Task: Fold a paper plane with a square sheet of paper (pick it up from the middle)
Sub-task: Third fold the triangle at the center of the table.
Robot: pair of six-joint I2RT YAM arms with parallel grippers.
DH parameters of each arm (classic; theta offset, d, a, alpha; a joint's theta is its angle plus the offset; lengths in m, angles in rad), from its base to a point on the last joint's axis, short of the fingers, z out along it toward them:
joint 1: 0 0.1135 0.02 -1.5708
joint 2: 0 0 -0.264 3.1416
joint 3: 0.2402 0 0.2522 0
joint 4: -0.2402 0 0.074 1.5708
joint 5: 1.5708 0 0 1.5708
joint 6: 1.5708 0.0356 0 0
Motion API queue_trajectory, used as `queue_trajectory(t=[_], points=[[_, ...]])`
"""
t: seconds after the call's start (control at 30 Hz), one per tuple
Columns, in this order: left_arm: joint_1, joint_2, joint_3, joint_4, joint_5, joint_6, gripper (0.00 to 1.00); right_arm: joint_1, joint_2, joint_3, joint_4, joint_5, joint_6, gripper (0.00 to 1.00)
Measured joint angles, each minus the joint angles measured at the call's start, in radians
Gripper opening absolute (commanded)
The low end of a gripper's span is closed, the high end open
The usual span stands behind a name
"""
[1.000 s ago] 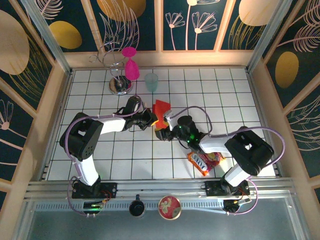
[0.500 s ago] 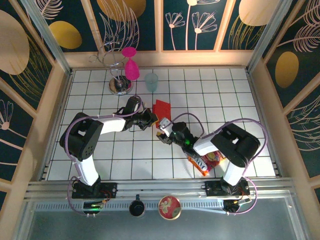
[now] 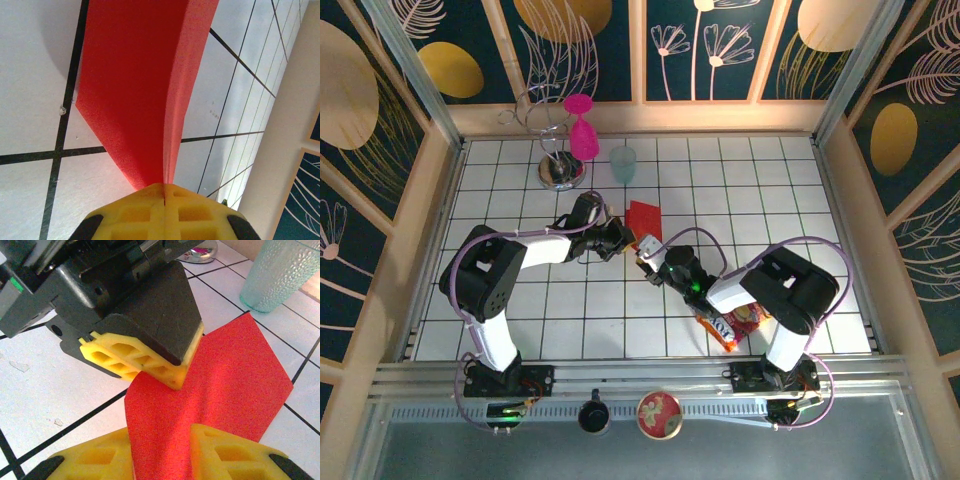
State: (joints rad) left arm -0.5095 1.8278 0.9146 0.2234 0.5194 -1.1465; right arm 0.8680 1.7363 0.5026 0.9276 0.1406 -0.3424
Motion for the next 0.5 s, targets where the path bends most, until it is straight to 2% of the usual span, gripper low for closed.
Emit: queue_trajectory(t=[0.2, 0.33, 0.5], points=[[0.000, 0.000, 0.000, -0.007, 0.000, 0.000, 0.05, 0.000, 0.000, 0.003, -0.001, -0.029, 0.002, 0.20], [0.000, -0.001, 0.000, -0.013, -0.002, 0.002, 0.19, 0.000, 0.000, 0.012, -0.003, -0.050, 0.005, 0.08], [0.007, -0.030, 0.003, -0.077, -0.035, 0.040, 0.32, 0.000, 0.000, 0.014, -0.016, -0.087, 0.016, 0.01]])
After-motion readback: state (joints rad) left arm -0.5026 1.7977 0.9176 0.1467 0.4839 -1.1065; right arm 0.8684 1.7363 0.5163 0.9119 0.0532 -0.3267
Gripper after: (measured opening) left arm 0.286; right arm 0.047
